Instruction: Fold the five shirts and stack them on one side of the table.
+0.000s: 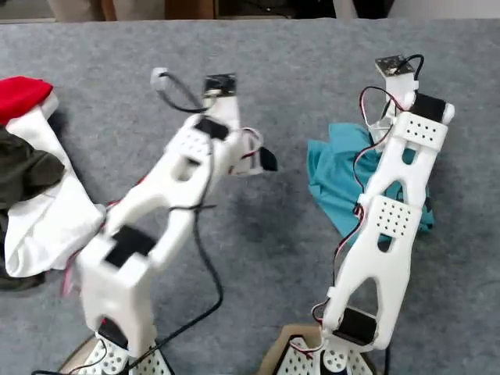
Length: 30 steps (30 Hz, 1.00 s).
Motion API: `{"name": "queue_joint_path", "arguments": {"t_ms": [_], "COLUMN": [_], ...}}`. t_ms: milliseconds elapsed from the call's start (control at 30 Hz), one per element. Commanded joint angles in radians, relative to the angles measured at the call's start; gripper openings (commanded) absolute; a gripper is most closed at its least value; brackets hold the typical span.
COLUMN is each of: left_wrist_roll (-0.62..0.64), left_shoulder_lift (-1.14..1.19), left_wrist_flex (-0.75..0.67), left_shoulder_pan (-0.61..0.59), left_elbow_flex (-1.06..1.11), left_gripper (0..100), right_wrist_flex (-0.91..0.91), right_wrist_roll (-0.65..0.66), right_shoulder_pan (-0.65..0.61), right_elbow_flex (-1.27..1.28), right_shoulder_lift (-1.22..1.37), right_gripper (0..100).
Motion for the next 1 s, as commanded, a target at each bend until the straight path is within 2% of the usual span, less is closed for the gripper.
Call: {"name": "queue_joint_path", "arguments": {"t_ms": [0,133,233,467,833,967], "left_wrist_roll": [0.012,0.069,0.112,0.252,0.253,0.253], "left_shoulder_lift": [0.151,0.236,0.271,0.41,0.513,0.515], "left_wrist_flex": [0.189,0.324,0.358,0.319,0.321,0.276], "left_shoulder_pan": [0.075,0.138,0.16,0.164,0.259,0.255], "left_elbow_flex": [-0.35,-0.562,-0.677,-0.783,-0.954,-0.91], "left_gripper": [35,35,35,35,35,27], "right_wrist_flex": [-0.028,-0.061,-0.063,-0.078,-0.078,-0.078], "right_wrist_roll": [-0.002,-0.008,-0.002,-0.006,-0.006,-0.008], "right_shoulder_pan": [0.036,0.082,0.093,0.116,0.114,0.114], "right_elbow_flex": [-0.03,-0.031,-0.031,-0.038,-0.038,-0.038], "right_shoulder_lift": [-0.004,-0.004,-0.004,-0.004,-0.002,-0.002], "right_gripper": [0.5,0.5,0.5,0.5,0.5,0.5]}}
